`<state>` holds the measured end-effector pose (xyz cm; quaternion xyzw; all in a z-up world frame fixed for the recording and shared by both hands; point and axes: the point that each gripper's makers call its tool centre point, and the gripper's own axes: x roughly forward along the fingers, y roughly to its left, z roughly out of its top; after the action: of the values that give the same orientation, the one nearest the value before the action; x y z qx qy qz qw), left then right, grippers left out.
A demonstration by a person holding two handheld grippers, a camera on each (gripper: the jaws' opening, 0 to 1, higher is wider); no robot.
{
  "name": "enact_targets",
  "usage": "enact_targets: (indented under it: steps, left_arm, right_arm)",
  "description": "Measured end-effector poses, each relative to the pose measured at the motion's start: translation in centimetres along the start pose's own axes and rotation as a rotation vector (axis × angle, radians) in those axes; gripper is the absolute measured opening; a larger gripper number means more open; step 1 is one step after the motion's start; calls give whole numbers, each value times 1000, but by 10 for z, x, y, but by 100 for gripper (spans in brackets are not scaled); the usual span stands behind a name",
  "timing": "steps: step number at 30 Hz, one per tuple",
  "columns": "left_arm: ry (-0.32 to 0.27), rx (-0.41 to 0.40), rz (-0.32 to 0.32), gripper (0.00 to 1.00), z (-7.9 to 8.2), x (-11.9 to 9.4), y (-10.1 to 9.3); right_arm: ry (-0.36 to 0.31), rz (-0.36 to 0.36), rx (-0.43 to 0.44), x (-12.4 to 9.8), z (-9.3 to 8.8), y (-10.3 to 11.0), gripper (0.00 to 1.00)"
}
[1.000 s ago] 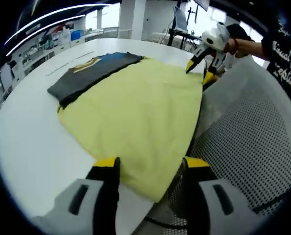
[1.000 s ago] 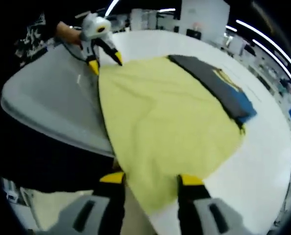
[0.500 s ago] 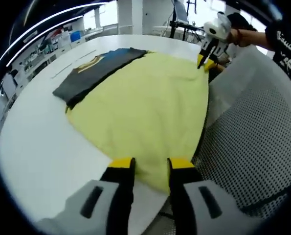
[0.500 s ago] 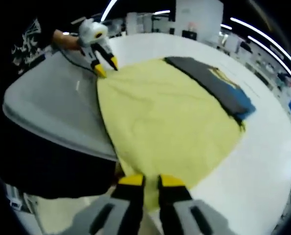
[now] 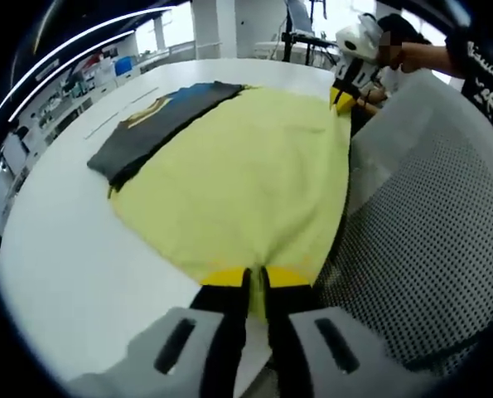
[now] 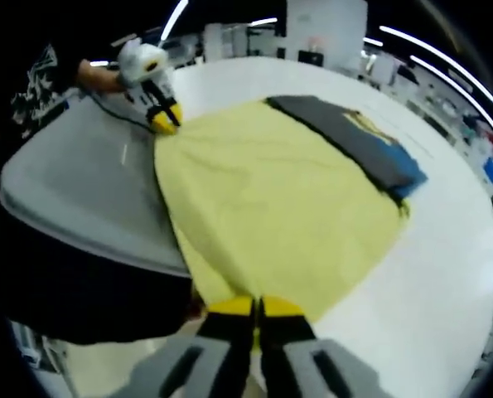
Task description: Fold the garment on the visible template until the final outline fits inside the template.
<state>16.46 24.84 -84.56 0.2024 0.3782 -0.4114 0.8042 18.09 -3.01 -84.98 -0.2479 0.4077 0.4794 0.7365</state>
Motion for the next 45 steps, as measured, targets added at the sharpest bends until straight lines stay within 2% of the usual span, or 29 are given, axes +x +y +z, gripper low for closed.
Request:
enact_targets:
  steps: [7, 14, 18, 21, 26, 28, 31, 34, 36, 40, 42, 43, 45]
  left_arm:
    - [17, -11, 4, 0, -1, -1, 1]
    - [25, 13, 11, 0, 0, -5, -2]
    - [23, 15, 9, 0, 0, -5, -1]
    - [35, 5, -1, 0, -4, -6, -2]
    - [30, 6, -19, 15, -4, -9, -6]
    - [29, 9, -34, 17, -2, -9, -9]
    - [51, 11, -45, 21, -7, -8, -9]
    - [56, 10, -63, 23, -9, -8, -10]
    - [60, 12, -66, 23, -8, -8, -10]
    - [85, 76, -82, 25, -11, -10, -12]
    - [88, 73, -85, 25, -11, -9, -11]
    - [91, 66, -88, 25, -11, -9, -10]
    - [94, 90, -101, 24, -12, -9, -10]
  right_arm:
    - [-2, -3, 10, -1, 0, 1, 0]
    - [-10, 22, 15, -6, 2, 6, 0]
    - [6, 48, -3, -6, -2, 10, 0]
    - [36, 78, -6, -8, -7, 15, 12]
    - [33, 82, -8, -13, -5, 12, 35]
    - [22, 86, -7, -15, -2, 9, 38]
    - [17, 87, -4, -12, -1, 2, 39]
    - [71, 82, -52, -8, -9, -1, 39]
    - [78, 82, -64, -6, -10, 0, 38]
    - [104, 83, -119, -10, -13, 1, 37]
    - [107, 71, -139, -10, -15, -1, 34]
    - [109, 65, -139, -9, -16, -3, 29]
    - [107, 57, -137, -9, -15, -7, 26]
